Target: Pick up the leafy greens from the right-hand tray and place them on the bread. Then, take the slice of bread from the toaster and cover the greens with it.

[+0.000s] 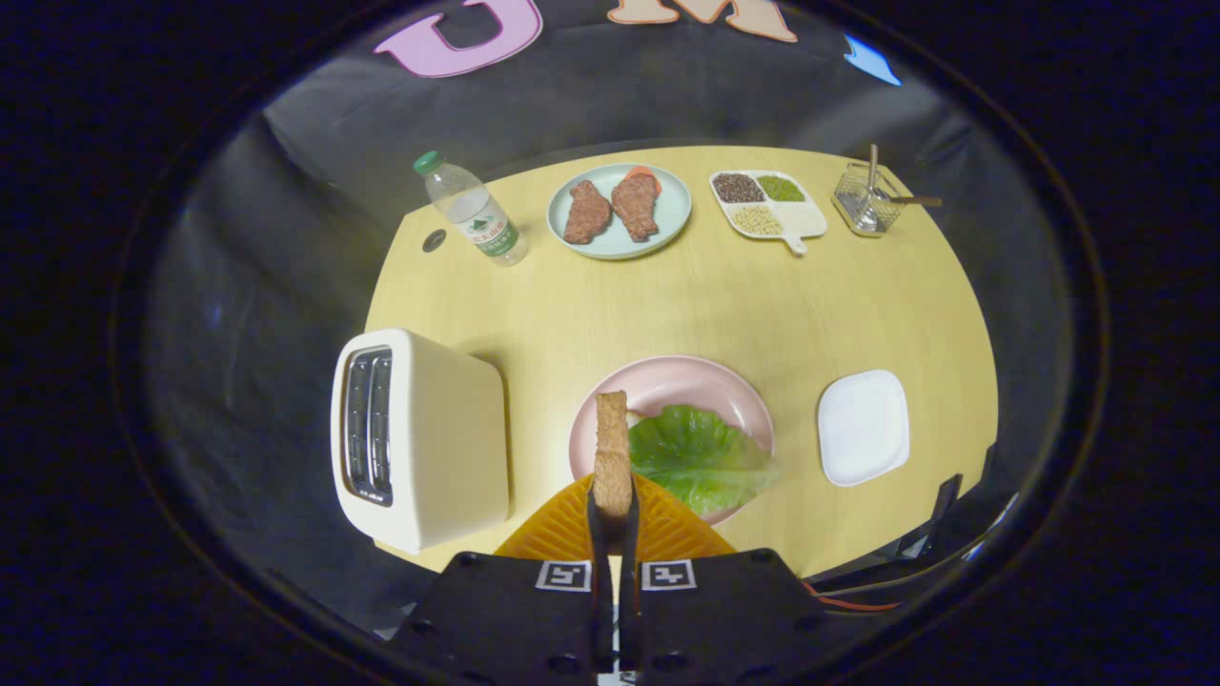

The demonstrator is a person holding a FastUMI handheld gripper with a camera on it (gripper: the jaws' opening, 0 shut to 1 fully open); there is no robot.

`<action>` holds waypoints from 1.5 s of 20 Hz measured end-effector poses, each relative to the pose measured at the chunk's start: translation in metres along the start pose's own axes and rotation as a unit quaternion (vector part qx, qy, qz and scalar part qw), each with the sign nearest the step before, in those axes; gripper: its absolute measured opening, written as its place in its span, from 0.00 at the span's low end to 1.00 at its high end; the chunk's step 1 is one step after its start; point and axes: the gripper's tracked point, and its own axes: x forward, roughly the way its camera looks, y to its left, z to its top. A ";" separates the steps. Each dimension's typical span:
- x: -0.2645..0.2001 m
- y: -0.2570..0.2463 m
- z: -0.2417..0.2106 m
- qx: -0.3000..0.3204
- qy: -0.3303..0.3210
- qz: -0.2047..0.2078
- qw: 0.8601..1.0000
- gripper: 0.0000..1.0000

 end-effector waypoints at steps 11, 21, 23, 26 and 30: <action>0.044 -0.032 -0.020 0.088 -0.005 0.044 0.995 0.06; 0.076 -0.084 -0.041 0.112 -0.003 0.008 0.994 0.16; 0.082 -0.092 -0.044 0.116 0.004 -0.005 0.993 0.24; 0.085 -0.100 -0.047 0.120 0.013 -0.019 0.992 0.35; 0.086 -0.104 -0.050 0.127 0.020 -0.023 0.991 0.57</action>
